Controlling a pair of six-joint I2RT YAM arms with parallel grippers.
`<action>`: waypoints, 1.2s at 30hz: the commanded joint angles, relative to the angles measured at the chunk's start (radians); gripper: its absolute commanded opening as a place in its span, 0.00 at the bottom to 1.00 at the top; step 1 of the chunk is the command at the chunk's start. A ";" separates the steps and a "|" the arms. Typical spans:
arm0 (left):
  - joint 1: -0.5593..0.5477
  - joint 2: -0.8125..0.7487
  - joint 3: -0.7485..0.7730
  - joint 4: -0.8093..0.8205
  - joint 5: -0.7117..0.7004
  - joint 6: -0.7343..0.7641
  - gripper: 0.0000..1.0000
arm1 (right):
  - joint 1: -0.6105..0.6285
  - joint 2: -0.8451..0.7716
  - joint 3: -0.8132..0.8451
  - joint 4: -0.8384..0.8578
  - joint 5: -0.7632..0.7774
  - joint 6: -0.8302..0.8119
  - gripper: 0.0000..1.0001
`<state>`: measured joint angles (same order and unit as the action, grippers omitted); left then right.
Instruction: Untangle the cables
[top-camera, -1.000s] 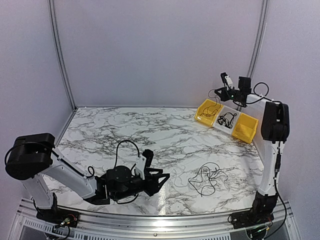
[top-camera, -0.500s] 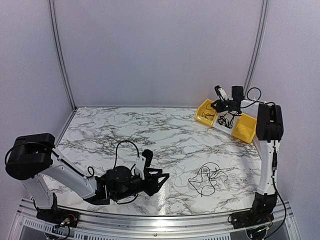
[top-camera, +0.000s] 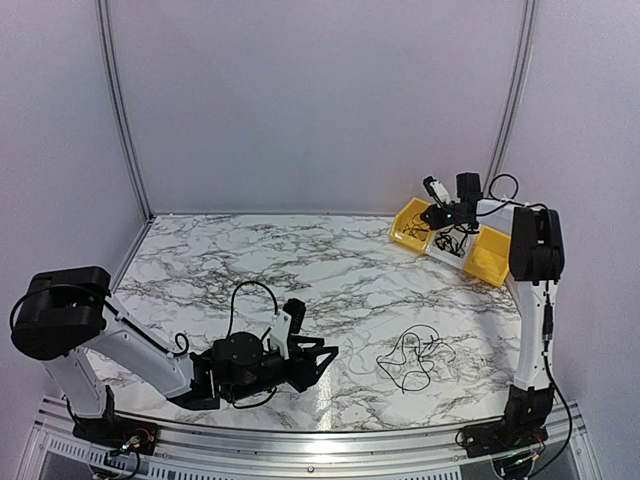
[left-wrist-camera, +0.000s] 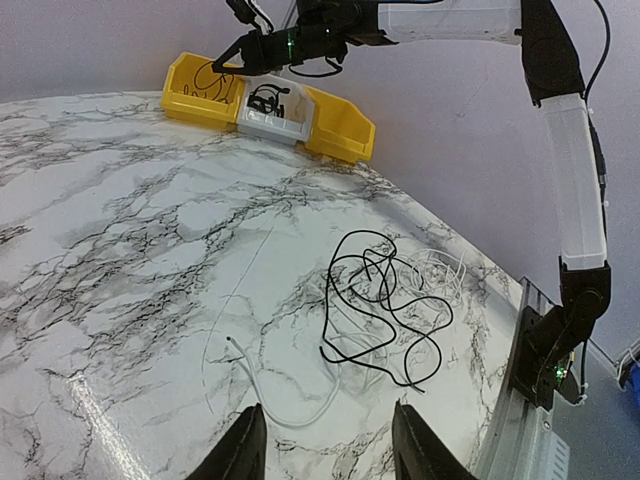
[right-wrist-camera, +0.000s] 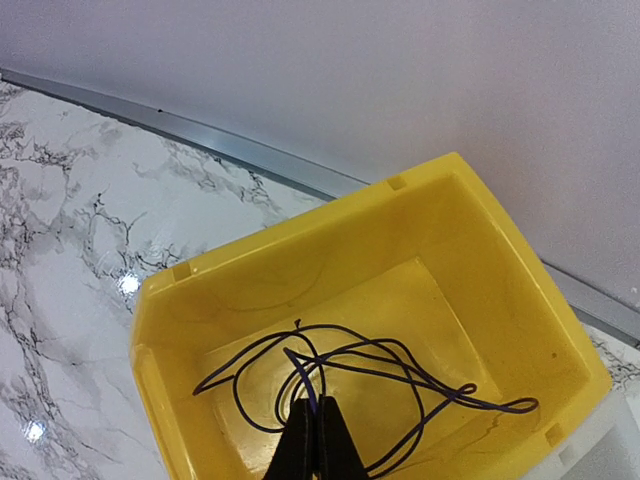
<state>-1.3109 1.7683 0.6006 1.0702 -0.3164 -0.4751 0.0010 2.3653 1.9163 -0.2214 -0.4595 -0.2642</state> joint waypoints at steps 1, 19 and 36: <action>-0.008 0.017 -0.002 -0.002 -0.013 -0.003 0.45 | 0.032 -0.014 0.046 -0.062 0.043 -0.046 0.00; -0.008 0.020 0.001 -0.001 -0.014 -0.007 0.45 | 0.036 -0.169 -0.048 -0.229 0.042 -0.127 0.29; -0.007 0.075 0.146 -0.193 0.007 0.075 0.52 | 0.050 -0.959 -0.831 -0.296 -0.322 -0.459 0.39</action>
<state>-1.3113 1.7996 0.6498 1.0088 -0.3286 -0.4446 0.0334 1.5230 1.1843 -0.4240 -0.6308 -0.5404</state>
